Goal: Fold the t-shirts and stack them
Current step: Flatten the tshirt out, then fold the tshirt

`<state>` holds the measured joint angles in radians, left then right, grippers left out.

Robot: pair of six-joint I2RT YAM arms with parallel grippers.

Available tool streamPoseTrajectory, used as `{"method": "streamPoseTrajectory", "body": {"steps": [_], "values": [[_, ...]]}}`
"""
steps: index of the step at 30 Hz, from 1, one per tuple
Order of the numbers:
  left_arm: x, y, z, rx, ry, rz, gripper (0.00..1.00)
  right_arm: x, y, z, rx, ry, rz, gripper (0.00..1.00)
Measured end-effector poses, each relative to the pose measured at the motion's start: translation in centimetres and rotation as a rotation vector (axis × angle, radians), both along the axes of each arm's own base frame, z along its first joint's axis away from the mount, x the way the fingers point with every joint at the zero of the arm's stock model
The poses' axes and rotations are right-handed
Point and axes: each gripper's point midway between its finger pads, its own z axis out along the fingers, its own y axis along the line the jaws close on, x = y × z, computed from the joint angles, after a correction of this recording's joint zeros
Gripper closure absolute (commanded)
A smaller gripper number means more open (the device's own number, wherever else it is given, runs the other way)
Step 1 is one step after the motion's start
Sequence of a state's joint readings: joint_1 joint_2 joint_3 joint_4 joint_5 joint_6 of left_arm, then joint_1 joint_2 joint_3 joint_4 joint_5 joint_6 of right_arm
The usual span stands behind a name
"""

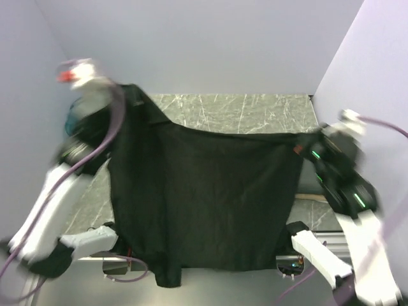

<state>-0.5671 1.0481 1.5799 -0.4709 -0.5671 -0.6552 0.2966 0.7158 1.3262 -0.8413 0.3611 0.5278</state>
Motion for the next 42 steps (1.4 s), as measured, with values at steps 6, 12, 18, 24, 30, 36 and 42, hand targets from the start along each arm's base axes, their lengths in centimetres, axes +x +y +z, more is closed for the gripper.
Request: {"method": "streamPoseTrajectory", "body": {"steps": [6, 12, 18, 24, 30, 36, 42], "values": [[13.6, -0.9, -18.6, 0.228, 0.392, 0.092, 0.99, 10.4, 0.1, -13.1, -0.081, 0.347, -0.071, 1.0], [18.1, -3.0, -31.5, 0.351, 0.595, -0.042, 1.0, 15.3, -0.9, -22.3, -0.069, 0.564, -0.076, 1.0], [24.2, -5.7, -34.5, 0.362, 0.599, -0.109, 1.0, 20.9, -0.9, -27.5, -0.049, 0.658, -0.058, 1.0], [28.1, -5.9, -36.6, 0.35, 0.605, -0.116, 1.0, 24.5, -1.1, -28.4, -0.062, 0.659, -0.047, 1.0], [27.4, -5.3, -38.0, 0.322, 0.637, -0.11, 1.0, 24.8, -1.8, -28.1, -0.067, 0.654, -0.052, 1.0], [22.4, -4.2, -38.1, 0.267, 0.676, -0.102, 1.0, 24.4, -2.0, -27.7, -0.077, 0.658, -0.048, 1.0], [17.2, -3.3, -34.1, 0.167, 0.63, -0.048, 1.0, 23.3, -2.3, -25.9, -0.084, 0.636, -0.048, 1.0]]}}
